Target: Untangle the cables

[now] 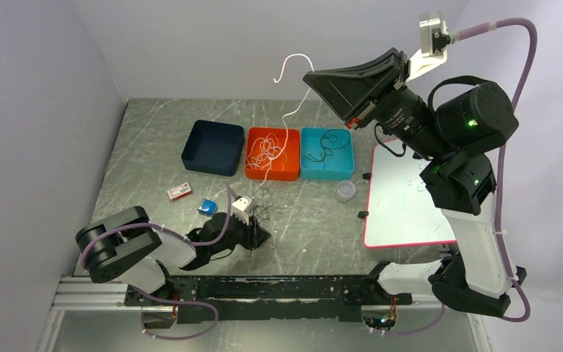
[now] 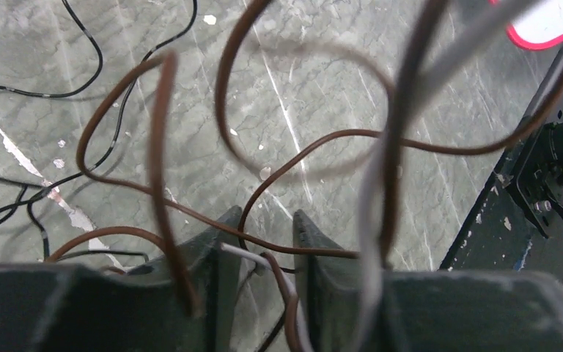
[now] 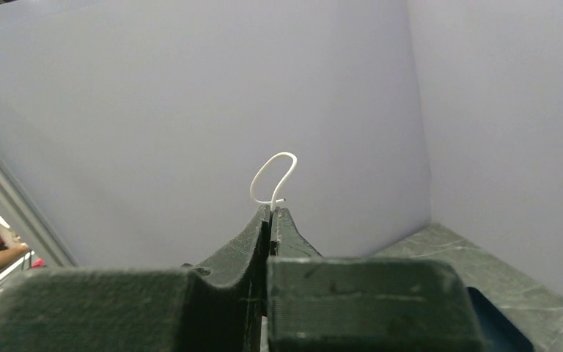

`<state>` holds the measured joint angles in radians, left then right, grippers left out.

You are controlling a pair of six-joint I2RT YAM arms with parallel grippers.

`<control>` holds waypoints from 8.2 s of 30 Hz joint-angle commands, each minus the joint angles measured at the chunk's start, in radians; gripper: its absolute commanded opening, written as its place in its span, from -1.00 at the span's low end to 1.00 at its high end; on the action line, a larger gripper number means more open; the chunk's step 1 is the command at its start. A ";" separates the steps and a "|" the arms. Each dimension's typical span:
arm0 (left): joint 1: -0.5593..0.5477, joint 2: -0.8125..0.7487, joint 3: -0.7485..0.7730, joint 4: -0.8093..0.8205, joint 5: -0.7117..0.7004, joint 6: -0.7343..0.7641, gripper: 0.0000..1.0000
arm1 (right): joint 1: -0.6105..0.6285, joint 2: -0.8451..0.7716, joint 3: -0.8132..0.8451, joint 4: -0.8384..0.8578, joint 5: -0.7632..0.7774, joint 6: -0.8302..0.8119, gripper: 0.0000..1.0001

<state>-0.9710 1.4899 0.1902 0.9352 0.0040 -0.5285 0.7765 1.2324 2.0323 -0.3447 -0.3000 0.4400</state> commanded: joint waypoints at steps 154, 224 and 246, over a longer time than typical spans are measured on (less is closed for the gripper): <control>-0.179 -0.548 0.105 -0.885 -0.300 -0.174 -0.19 | -0.278 0.581 -0.462 -0.086 0.232 -0.301 -0.09; -0.180 -0.928 0.312 -1.281 -0.436 -0.099 0.05 | -0.095 0.114 -1.190 0.270 0.296 -0.160 -1.00; -0.179 -1.004 0.526 -1.405 -0.465 0.033 0.28 | -0.219 -0.122 -1.323 0.190 -0.087 -0.214 -0.86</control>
<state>-1.1439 0.4755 0.6521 -0.4305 -0.4610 -0.5671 0.5568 1.1378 0.7048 -0.2153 -0.1104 0.3019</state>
